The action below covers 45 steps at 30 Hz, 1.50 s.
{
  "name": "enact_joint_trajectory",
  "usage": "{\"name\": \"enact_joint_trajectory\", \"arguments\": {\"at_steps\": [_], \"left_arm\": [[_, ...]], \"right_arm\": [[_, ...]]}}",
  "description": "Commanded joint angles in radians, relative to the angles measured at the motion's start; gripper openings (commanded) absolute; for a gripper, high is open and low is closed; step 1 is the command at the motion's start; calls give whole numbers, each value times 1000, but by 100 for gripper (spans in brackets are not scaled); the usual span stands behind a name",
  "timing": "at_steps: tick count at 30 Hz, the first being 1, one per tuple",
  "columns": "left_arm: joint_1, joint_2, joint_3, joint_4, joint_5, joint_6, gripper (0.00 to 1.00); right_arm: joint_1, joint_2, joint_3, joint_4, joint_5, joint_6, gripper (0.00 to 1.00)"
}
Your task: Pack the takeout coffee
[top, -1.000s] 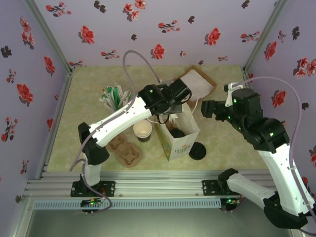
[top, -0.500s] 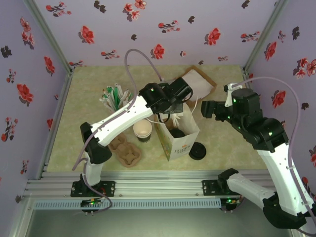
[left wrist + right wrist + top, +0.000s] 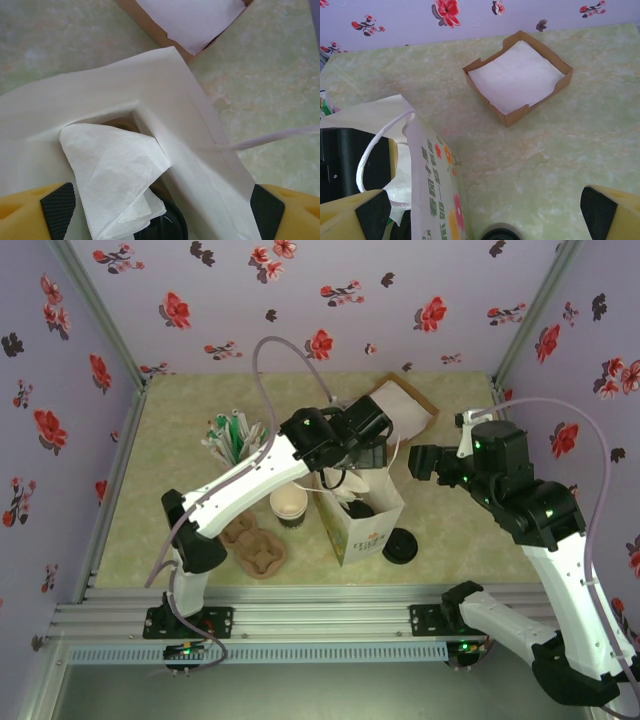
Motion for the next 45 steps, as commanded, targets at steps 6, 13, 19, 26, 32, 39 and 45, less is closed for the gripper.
{"name": "enact_joint_trajectory", "arguments": {"at_steps": [6, 13, 19, 26, 32, 39, 45], "left_arm": [[-11, -94, 21, 44, -6, 87, 99], [-11, -193, -35, 153, -14, 209, 99], [-11, -298, -123, 265, -17, 337, 99], [-11, -472, -297, 409, -65, 474, 99], [-6, -664, -519, 535, -122, 572, 99], [54, -813, -686, 566, -128, 597, 99], [236, -864, -767, 537, -40, 554, 99]], "right_arm": [[-7, -28, -12, 31, -14, -17, 99], [-7, -70, -20, 51, 9, -22, 99], [-7, -133, -43, 99, -10, -33, 99], [-7, -212, -63, 145, -34, -40, 99], [-7, -249, -83, 157, -50, -44, 99], [-7, -265, -119, 184, -63, -45, 99], [-7, -224, -127, 169, 86, -36, 99]]}}
